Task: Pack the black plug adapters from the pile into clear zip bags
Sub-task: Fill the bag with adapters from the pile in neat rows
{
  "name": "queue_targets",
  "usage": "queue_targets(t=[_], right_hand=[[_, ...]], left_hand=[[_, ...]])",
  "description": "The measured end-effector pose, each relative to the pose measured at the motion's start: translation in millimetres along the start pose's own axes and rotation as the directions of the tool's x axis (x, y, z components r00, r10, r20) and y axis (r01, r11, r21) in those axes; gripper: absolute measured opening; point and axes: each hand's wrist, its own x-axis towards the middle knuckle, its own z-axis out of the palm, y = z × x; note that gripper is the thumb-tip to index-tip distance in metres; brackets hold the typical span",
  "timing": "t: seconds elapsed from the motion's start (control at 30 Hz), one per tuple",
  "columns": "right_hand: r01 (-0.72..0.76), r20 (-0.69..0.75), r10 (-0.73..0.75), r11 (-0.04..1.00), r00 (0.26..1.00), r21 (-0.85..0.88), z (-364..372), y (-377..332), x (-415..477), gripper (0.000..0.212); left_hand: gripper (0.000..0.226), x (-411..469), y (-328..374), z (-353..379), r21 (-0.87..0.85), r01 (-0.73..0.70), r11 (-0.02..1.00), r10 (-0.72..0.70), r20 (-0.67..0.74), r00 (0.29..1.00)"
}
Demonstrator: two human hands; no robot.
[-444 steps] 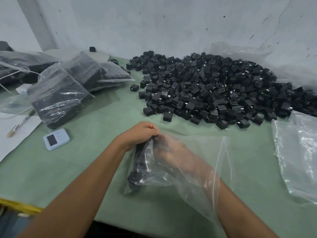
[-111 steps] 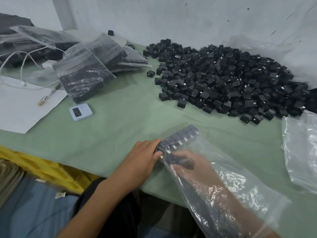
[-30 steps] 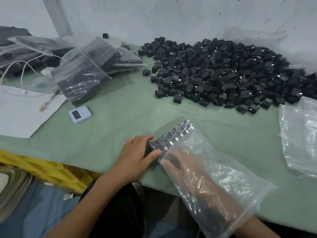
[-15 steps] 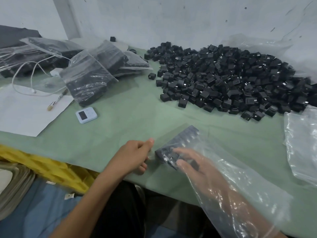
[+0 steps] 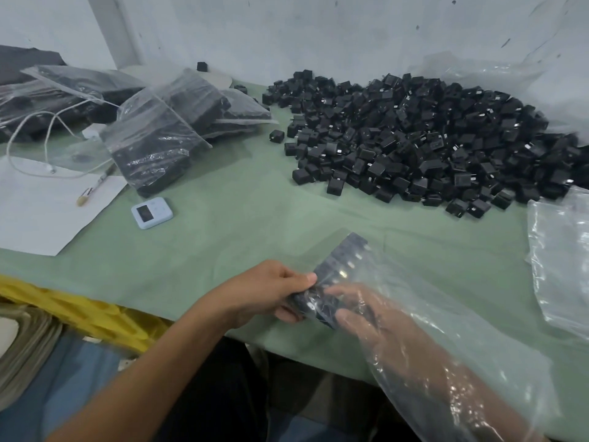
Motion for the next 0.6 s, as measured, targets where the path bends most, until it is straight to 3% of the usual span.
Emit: queue_targets(t=[0.07, 0.13, 0.23, 0.3, 0.4, 0.6], right_hand=[[-0.039, -0.039, 0.042, 0.996, 0.998, 0.076, 2.7, 9.2, -1.9, 0.031], [-0.048, -0.047, 0.049, 0.998, 0.998, 0.028, 3.8, 18.1, -7.7, 0.029], [-0.089, -0.010, 0.088, 0.994, 0.996, -0.057, 4.0, 25.0, -13.1, 0.034], [-0.074, -0.027, 0.071, 0.984, 0.997, -0.161, 4.5, 20.2, -12.2, 0.033], [-0.043, -0.034, 0.034, 0.954, 0.999, -0.298, 9.1, 9.8, -11.2, 0.028], [-0.036, -0.010, 0.034, 0.954, 0.999, -0.299, 7.9, 4.7, -3.1, 0.026]], left_hand=[[0.042, -0.5, -2.8, 2.5, 0.010, -0.042, 0.999, 0.043, -0.077, 0.996], [0.041, -0.6, -5.8, 3.2, 0.103, -0.092, 0.990, 0.109, -0.173, 0.979], [0.042, -2.2, -9.3, 3.5, 0.524, -0.107, 0.845, 0.315, -0.325, 0.892], [0.040, -4.9, -10.4, 6.5, 0.655, -0.060, 0.753, 0.391, -0.373, 0.842], [0.036, -8.0, -16.3, 8.6, 0.632, -0.021, 0.774, 0.372, -0.428, 0.824], [0.035, -15.4, -28.3, 6.5, 0.577, -0.040, 0.815, 0.375, -0.476, 0.795]])
